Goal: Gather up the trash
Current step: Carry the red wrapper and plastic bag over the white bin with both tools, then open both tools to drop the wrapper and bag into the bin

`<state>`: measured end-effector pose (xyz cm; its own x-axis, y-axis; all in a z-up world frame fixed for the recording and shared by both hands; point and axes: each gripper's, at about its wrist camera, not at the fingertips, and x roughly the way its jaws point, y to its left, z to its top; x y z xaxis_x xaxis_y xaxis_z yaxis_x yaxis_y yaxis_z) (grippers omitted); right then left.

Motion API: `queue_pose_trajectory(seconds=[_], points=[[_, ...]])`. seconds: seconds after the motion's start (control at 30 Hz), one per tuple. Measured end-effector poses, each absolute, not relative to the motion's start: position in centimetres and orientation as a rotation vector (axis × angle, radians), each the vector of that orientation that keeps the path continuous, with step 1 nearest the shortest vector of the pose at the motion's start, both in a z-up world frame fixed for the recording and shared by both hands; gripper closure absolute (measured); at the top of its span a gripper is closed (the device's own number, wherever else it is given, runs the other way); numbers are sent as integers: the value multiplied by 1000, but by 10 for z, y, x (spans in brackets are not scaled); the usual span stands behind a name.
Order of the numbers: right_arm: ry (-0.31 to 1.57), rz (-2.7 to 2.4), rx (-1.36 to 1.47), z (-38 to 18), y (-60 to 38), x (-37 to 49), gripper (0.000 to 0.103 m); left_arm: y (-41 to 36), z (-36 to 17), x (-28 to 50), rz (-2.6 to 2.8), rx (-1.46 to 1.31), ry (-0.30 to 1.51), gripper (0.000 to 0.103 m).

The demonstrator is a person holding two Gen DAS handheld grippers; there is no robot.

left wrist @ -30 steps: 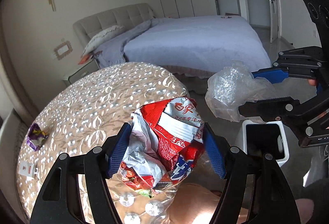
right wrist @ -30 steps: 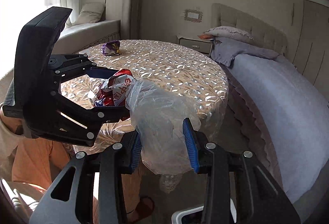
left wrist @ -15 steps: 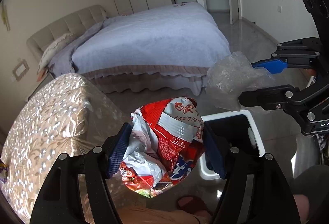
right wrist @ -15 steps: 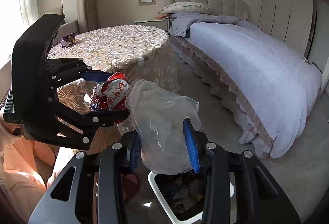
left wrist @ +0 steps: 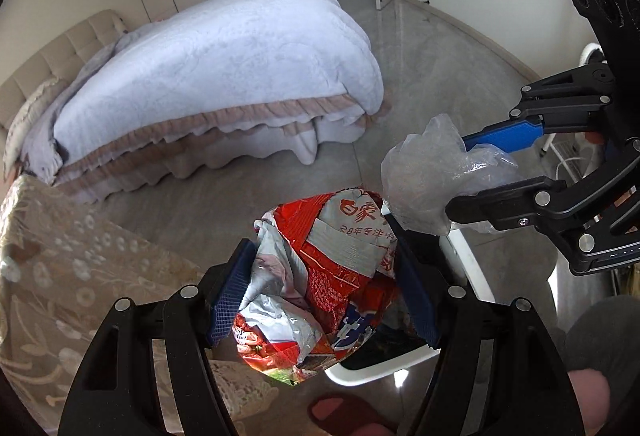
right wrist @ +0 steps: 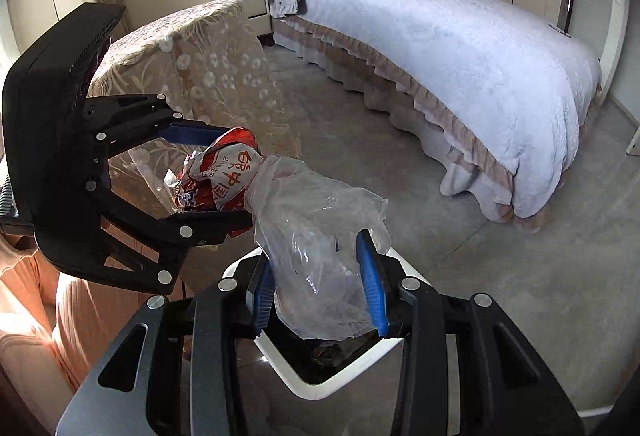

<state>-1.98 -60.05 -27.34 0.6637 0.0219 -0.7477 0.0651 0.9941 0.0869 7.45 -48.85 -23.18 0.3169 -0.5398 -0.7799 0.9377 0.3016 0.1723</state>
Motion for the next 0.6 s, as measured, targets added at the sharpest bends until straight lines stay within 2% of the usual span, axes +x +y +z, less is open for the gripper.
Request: queue_pose_trajectory(seconds=[0.4, 0.47, 0.5, 0.53, 0.57, 0.6], points=[[971, 17, 101, -323, -619, -8, 63, -511, -287, 81, -1204, 794, 747, 34], [999, 37, 83, -330, -619, -5, 60, -513, -294, 82, -1234, 810, 751, 33], [1023, 66, 79, -335, -619, -4, 50, -515, -297, 81, -1257, 821, 757, 28], [1040, 83, 64, -340, -618, -3, 37, -516, -301, 79, -1281, 835, 757, 14], [1029, 63, 28, -342, -617, -4, 13, -516, -303, 77, -1297, 847, 742, 6], [1021, 55, -4, -344, -616, -4, 4, -517, -306, 73, -1311, 867, 724, 4]])
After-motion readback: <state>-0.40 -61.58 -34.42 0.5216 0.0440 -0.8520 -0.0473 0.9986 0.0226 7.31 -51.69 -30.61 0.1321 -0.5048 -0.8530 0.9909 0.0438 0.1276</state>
